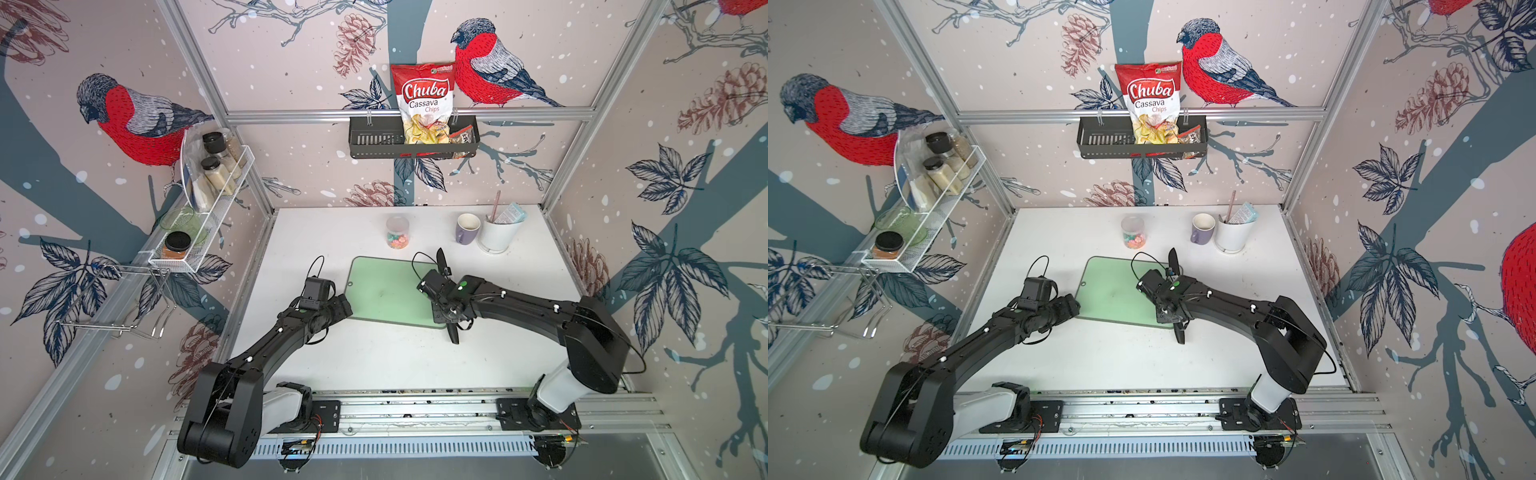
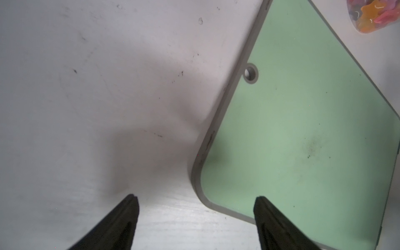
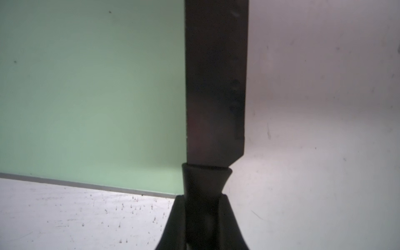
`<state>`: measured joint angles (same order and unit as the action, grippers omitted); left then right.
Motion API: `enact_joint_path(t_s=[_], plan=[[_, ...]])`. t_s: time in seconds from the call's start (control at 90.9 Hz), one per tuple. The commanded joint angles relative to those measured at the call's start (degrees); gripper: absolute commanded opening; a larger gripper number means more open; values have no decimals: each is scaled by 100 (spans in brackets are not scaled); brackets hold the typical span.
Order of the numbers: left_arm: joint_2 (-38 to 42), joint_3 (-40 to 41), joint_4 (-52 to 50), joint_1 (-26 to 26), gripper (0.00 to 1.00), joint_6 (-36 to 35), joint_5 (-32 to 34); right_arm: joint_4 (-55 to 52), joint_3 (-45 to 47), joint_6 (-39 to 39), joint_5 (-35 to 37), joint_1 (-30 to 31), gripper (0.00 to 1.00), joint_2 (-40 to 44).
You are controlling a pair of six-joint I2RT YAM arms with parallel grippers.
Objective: Align the knife with the edge of the cutting board
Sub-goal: Place the knife at the edge of the cutting board.
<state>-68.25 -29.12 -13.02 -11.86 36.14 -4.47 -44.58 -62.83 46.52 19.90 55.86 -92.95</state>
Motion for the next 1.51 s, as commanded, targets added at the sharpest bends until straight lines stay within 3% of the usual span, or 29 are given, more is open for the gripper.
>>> enact_joint_path(t_s=[0.0, 0.099, 0.341, 0.836, 1.167, 1.431, 1.497], plan=[[107, -26, -208, -4, 86, 3, 37, -361, -73, 1671, 879, 621, 0, 47], [212, -86, -366, -9, 86, -21, 136, -677, -309, 2584, 1214, 1068, 0, -182], [525, 17, -429, -1, 86, 0, 236, -822, -524, 3062, 1282, 1269, 0, -716], [418, 65, -296, -3, 86, 7, 201, -688, -485, 2676, 352, 1278, 0, -1323], [365, 88, -227, -3, 87, -3, 176, -490, -411, 2593, 119, 1290, 0, -1482], [372, 97, -212, -5, 87, -6, 151, -466, -419, 2523, 73, 1238, 16, -1494], [379, 96, -212, -6, 87, -9, 151, -439, -406, 2535, 72, 1239, 26, -1478]])
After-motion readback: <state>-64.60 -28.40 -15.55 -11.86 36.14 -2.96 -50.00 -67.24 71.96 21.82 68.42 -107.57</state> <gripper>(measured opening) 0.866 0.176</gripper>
